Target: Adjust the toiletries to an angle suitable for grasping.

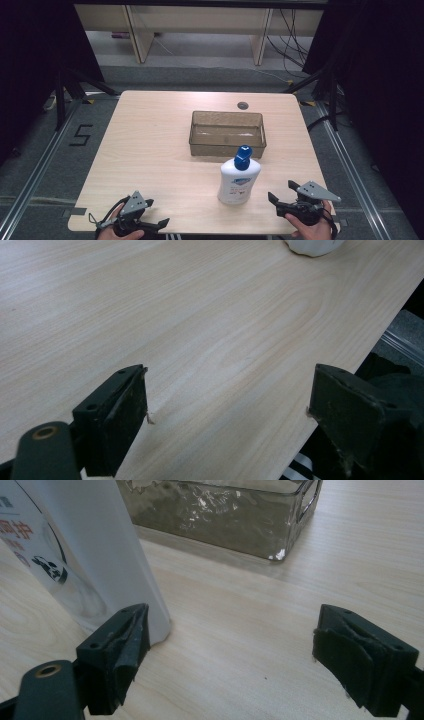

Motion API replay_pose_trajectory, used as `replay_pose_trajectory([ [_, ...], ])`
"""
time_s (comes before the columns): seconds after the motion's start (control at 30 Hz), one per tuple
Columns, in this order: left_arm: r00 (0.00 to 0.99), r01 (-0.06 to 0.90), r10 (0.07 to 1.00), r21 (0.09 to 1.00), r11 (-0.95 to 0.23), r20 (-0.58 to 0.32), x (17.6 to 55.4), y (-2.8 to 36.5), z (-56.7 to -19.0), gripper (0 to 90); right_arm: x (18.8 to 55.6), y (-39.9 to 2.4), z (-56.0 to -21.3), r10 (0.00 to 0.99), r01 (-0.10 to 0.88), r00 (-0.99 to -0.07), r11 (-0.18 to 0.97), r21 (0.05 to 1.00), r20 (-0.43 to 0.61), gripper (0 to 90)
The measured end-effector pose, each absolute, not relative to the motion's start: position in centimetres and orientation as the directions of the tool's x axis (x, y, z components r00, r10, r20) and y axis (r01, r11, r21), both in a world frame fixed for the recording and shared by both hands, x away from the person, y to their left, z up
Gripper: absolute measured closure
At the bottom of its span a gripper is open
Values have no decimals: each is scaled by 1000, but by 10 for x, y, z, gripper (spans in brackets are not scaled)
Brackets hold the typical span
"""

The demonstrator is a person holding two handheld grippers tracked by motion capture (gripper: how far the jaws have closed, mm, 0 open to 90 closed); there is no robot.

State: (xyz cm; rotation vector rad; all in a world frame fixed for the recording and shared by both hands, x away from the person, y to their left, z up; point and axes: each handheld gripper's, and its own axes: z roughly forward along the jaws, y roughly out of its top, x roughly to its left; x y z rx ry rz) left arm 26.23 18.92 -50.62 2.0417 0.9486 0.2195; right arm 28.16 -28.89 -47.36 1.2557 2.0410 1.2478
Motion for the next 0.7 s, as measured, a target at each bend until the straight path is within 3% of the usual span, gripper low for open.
replay_pose_trajectory([
  [0.13,715,527,673,779,-340,-190,261,189,-507,151,281,-288,-473,866,469,-492,174,866,92,202],
  [0.7,730,494,659,805,-328,-179,260,190,-503,151,279,-288,-463,861,410,-498,124,903,108,216],
])
